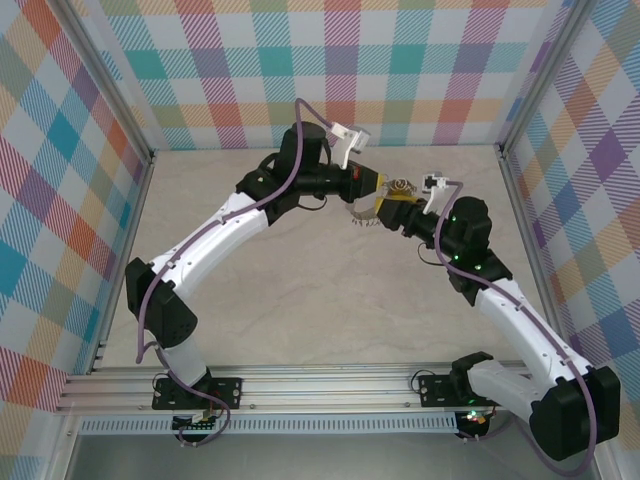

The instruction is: Put the keys on the keyring

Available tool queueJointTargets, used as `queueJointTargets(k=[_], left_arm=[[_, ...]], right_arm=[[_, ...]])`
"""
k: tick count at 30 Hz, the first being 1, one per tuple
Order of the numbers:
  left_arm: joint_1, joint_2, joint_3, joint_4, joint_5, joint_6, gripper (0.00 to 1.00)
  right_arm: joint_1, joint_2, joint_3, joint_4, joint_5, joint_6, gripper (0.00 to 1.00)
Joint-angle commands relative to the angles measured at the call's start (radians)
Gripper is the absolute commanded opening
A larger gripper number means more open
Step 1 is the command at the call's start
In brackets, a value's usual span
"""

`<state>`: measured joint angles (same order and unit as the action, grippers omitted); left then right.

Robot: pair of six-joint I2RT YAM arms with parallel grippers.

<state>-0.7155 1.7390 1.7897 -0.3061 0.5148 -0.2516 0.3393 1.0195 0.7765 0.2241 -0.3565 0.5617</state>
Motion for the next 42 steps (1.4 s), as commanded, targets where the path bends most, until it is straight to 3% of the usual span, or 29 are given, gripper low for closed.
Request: queueJointTargets(k=[1, 14, 20, 26, 40, 42], left_arm=[[-0.021, -0.047, 0.002, 0.065, 0.038, -0.018, 0.0], [-0.046, -0.048, -0.007, 0.088, 0.03, -0.034, 0.0], [-0.047, -0.044, -0.021, 0.108, -0.008, -0.05, 0.0], [-0.048, -0.034, -0.024, 0.115, -0.059, -0.063, 0.0], [-0.048, -0.007, -0.007, 0.094, -0.149, -0.072, 0.0], [-0.048, -0.001, 0.005, 0.081, -0.161, -0.071, 0.09]], right_arm=[[-0.007, 0.02, 0.036, 0.051, -0.022, 0.007, 0.62], [-0.007, 0.051, 0.049, 0.104, 0.041, 0.037, 0.48], [-0.007, 0.046, 0.078, 0.04, -0.011, -0.01, 0.29], [-0.008, 0.019, 0.105, -0.061, -0.107, -0.08, 0.01], [-0.025, 0.003, 0.229, -0.235, -0.325, -0.127, 0.0], [-0.034, 0.015, 0.259, -0.262, -0.337, -0.115, 0.0]])
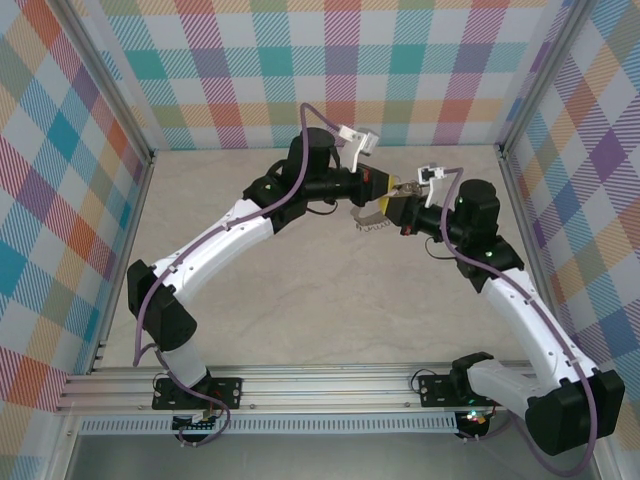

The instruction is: Put the keys on the keyring

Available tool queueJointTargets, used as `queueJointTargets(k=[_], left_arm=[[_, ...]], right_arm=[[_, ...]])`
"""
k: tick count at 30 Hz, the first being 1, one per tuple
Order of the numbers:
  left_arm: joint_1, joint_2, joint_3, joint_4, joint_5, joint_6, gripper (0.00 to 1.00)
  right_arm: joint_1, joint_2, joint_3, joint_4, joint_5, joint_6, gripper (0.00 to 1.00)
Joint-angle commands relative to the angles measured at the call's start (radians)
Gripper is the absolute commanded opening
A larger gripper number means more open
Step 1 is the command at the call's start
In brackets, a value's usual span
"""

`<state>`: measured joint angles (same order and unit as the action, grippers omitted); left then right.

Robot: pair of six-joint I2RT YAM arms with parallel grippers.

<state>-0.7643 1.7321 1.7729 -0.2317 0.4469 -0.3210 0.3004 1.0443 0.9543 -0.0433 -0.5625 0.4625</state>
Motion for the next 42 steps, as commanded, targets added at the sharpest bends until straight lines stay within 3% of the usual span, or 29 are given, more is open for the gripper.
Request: queueJointTargets(k=[1, 6, 14, 24, 29, 36, 42], left_arm=[[0.001, 0.009, 0.026, 0.001, -0.099, 0.0, 0.15], [0.003, 0.008, 0.031, -0.014, -0.127, 0.011, 0.4], [0.021, -0.041, -0.013, -0.034, -0.194, 0.049, 0.58], [0.064, -0.195, -0.215, -0.016, -0.227, 0.197, 0.66], [0.066, -0.254, -0.33, 0.017, -0.159, 0.319, 0.67], [0.066, -0.213, -0.356, 0.041, -0.047, 0.376, 0.69], [0.063, -0.132, -0.317, 0.081, -0.038, 0.37, 0.7]], right_arm=[[-0.002, 0.0, 0.097, -0.006, -0.139, -0.005, 0.0], [-0.041, 0.054, 0.15, -0.037, -0.185, 0.051, 0.0], [-0.088, 0.099, 0.148, -0.028, -0.194, 0.109, 0.0], [-0.129, 0.152, 0.164, -0.021, -0.219, 0.109, 0.0], [-0.142, 0.185, 0.17, -0.002, -0.241, 0.113, 0.0], [-0.144, 0.198, 0.173, 0.021, -0.264, 0.122, 0.0], [-0.144, 0.197, 0.169, 0.029, -0.284, 0.126, 0.0]])
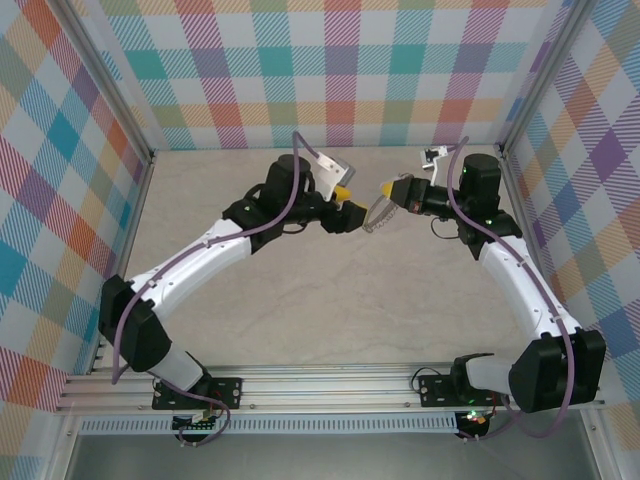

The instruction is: Put the keys on the keyring

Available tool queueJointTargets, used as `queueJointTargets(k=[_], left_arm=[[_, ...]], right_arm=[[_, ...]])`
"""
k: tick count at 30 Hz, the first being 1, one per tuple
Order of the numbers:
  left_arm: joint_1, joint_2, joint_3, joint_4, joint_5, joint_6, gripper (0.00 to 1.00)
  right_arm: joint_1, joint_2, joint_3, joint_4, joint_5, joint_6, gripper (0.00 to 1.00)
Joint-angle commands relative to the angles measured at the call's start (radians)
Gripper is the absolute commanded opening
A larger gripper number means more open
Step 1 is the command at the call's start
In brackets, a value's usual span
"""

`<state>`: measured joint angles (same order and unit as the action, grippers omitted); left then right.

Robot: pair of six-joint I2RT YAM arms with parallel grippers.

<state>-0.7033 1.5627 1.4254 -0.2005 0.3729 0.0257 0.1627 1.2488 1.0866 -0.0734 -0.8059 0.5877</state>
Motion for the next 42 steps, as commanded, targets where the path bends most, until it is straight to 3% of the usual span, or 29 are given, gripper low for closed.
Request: queueJointTargets(k=[1, 17, 22, 26, 30, 33, 35, 42], left_arm=[[0.0, 0.05, 0.042, 0.05, 0.043, 0.025, 0.7], [-0.025, 0.158, 0.113, 0.105, 0.081, 0.012, 0.72], [-0.031, 0.201, 0.148, 0.104, 0.078, 0.011, 0.67], [-0.036, 0.222, 0.158, 0.106, 0.075, 0.013, 0.56], [-0.04, 0.224, 0.153, 0.121, 0.05, 0.013, 0.27], [-0.044, 0.219, 0.149, 0.131, 0.02, 0.017, 0.16], [-0.044, 0.208, 0.142, 0.139, -0.011, 0.025, 0.02], [-0.045, 0.126, 0.062, 0.229, -0.185, 0.061, 0.0]], right_arm=[[-0.006, -0.009, 0.035, 0.06, -0.041, 0.001, 0.0], [-0.006, -0.007, 0.022, 0.087, -0.063, 0.012, 0.0], [-0.007, -0.011, 0.021, 0.097, -0.074, 0.021, 0.0], [-0.006, -0.017, 0.015, 0.098, -0.077, 0.022, 0.0], [-0.006, -0.026, 0.004, 0.101, -0.081, 0.024, 0.0], [-0.006, -0.033, -0.002, 0.108, -0.086, 0.029, 0.0], [-0.007, -0.041, -0.009, 0.112, -0.088, 0.032, 0.0], [-0.006, -0.08, -0.05, 0.127, -0.101, 0.04, 0.0]])
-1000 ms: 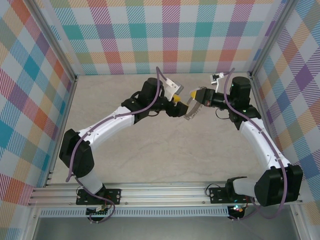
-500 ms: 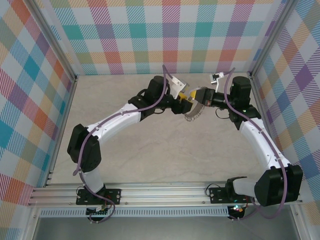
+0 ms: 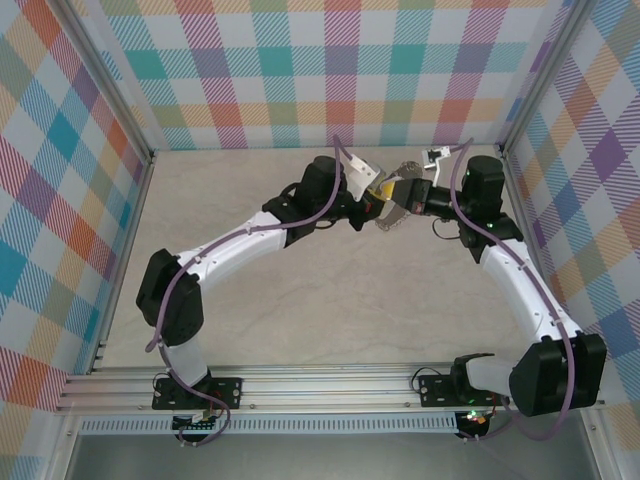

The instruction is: Put the keys on the keyring

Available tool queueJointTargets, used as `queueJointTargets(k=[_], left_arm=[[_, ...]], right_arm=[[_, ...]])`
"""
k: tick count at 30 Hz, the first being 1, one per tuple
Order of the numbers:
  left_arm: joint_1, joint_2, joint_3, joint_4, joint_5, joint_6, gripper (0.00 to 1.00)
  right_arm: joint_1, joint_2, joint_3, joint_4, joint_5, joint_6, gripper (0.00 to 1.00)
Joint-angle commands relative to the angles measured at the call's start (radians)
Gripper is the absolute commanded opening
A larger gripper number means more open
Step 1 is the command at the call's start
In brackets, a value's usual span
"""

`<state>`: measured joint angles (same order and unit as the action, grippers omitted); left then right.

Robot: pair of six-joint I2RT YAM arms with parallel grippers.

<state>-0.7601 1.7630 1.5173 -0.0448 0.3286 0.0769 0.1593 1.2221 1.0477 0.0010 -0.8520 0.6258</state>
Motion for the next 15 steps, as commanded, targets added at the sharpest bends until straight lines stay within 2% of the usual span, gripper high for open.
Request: queueJointTargets(k=[1, 15], left_arm=[[0.011, -0.09, -0.043, 0.085, -0.166, 0.026, 0.0], [-0.077, -0.199, -0.1, 0.15, -0.488, 0.322, 0.0]], right_arm=[[-0.003, -0.06, -0.018, 0.056, -0.057, 0.002, 0.0], [-0.004, -0.094, -0.083, 0.143, -0.148, -0.054, 0.0]])
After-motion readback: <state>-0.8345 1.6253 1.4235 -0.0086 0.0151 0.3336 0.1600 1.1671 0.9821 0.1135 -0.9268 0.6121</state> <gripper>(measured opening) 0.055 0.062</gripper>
